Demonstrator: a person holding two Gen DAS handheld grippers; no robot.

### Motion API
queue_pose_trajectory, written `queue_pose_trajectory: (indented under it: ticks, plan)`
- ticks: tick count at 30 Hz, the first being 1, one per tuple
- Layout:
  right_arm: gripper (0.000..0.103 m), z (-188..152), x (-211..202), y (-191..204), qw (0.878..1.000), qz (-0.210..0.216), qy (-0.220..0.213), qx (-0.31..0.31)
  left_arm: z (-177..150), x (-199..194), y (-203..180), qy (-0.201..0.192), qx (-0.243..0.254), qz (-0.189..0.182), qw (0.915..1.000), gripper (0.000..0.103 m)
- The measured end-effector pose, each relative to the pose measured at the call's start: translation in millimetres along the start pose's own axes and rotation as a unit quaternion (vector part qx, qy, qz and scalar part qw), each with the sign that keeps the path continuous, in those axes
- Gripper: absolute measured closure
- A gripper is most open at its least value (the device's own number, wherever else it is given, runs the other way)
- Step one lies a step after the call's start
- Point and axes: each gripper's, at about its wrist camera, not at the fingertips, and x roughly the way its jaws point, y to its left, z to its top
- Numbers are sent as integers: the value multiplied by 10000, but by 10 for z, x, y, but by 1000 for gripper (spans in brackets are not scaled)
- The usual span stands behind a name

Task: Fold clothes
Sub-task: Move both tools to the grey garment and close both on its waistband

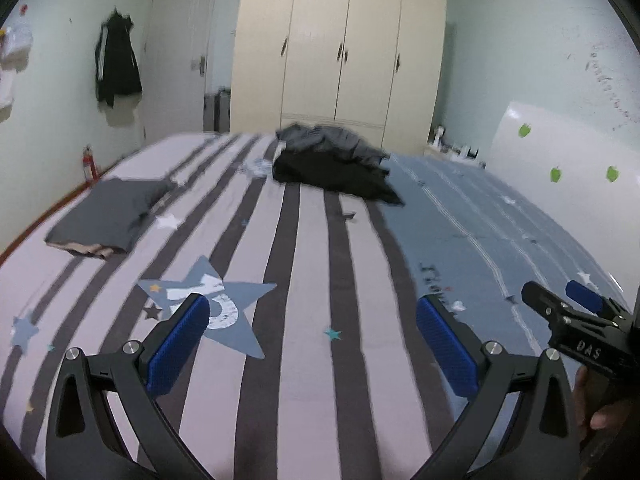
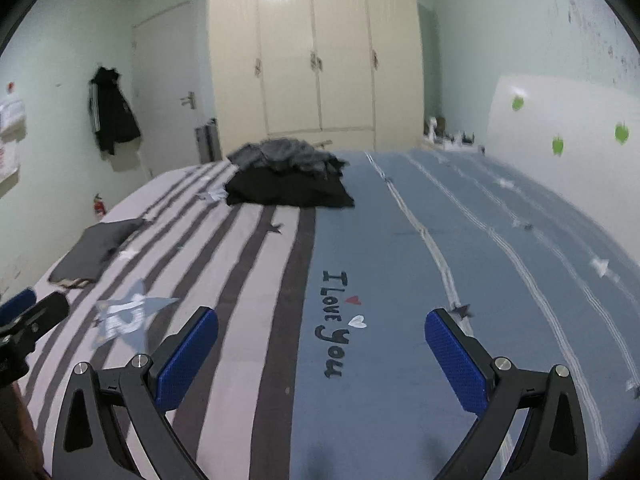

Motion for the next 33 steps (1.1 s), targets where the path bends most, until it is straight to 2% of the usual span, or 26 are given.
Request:
queue_pose_trajectory:
  ticks: [4, 10, 14, 17, 20, 22, 23, 29, 33]
  plan:
    - [1, 198, 424, -61, 9992, -81, 388, 73, 278, 241, -25, 368, 216, 520, 9977, 1]
    - [1, 807, 770, -265, 9963, 44, 826, 248, 884, 504, -155, 855, 161, 643, 9941, 1]
    - [1, 1213, 1000, -401, 9930, 128, 1116, 364, 1214, 940, -195, 1080, 122, 536, 9926, 1]
    - [1, 1478, 1394, -415, 9926, 139, 1144, 372, 1466, 1352, -235, 942, 277, 362, 9945, 1]
    - [1, 1725, 1886, -389, 9934, 129, 1088, 347, 1698, 1991, -225, 856, 372, 134, 9955, 2]
    - [1, 1883, 2269, -352, 9939, 93, 1061, 276, 1861, 2469, -199, 871, 386, -56, 9954, 12]
    - [1, 1959, 2481, -325, 9942, 66, 1049, 221, 1938, 2675, -187, 887, 378, -107, 9953, 14]
    - [1, 2466, 3668, -112, 9949, 138, 959, 279, 2428, 3834, -145, 901, 199, -376, 9950, 14]
    - [1, 2690, 4348, -75, 9931, 322, 1020, 475, 2661, 4389, -110, 958, -53, -546, 9939, 14]
